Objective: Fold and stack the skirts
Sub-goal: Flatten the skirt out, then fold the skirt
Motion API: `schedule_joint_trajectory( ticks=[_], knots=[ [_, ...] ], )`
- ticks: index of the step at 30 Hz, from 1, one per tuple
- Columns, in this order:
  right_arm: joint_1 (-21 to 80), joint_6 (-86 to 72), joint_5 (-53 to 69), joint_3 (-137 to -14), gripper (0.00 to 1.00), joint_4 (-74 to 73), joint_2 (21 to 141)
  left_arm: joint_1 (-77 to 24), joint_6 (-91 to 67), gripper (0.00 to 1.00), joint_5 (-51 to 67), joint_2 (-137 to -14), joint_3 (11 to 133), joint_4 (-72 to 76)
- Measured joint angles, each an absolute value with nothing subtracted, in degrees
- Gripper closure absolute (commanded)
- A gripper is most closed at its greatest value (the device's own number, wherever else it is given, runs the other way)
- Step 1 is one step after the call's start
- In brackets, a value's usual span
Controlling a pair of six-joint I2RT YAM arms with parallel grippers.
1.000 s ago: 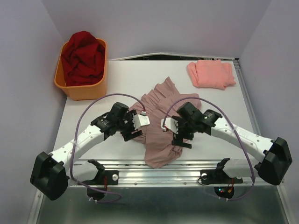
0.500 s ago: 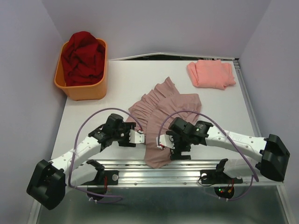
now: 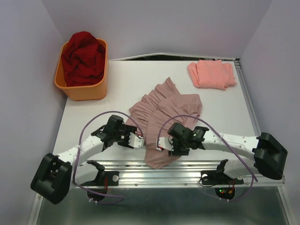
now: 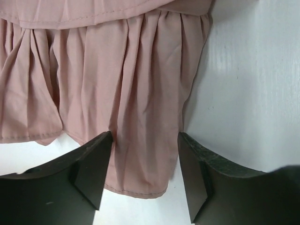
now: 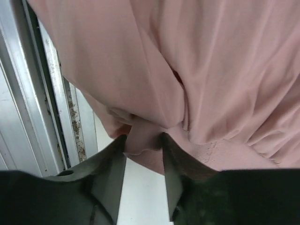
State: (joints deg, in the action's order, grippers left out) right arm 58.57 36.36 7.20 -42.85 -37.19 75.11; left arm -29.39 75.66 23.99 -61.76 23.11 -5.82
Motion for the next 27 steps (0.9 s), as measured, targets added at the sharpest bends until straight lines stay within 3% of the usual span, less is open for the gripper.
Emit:
schedule_joint_trajectory(
  ticks=[1, 4, 7, 8, 11, 19, 27],
  knots=[
    [58.57, 35.99, 6.87, -42.85, 0.77, -36.64, 75.07, -29.30, 76.99, 0.37, 24.12, -61.82, 23.11, -5.93],
    [58.57, 35.27, 5.85, -42.85, 0.99, -35.42, 74.83, -29.15, 79.42, 0.48, 24.60, -62.06, 23.09, -5.78],
    [58.57, 34.33, 4.84, -42.85, 0.99, -35.31, 73.93, -29.12, 80.97, 0.63, 24.71, -63.40, 23.11, -5.69],
    [58.57, 34.00, 4.56, -42.85, 0.99, -35.33, 73.41, -29.15, 81.45, 0.73, 24.75, -63.94, 23.11, -5.72],
    [58.57, 33.36, 3.81, -42.83, 0.99, -35.33, 71.00, -29.12, 81.84, 0.85, 24.69, -65.39, 23.31, -6.24],
    [58.57, 30.09, 1.89, -42.52, 0.99, -35.97, 61.10, -26.76, 80.90, 1.00, 26.09, -63.79, 27.77, -13.54],
    [58.57, 26.02, -0.32, -44.29, 0.99, -39.81, 56.60, -26.50, 78.89, 1.00, 28.12, -50.11, 30.02, -23.40]
  ],
)
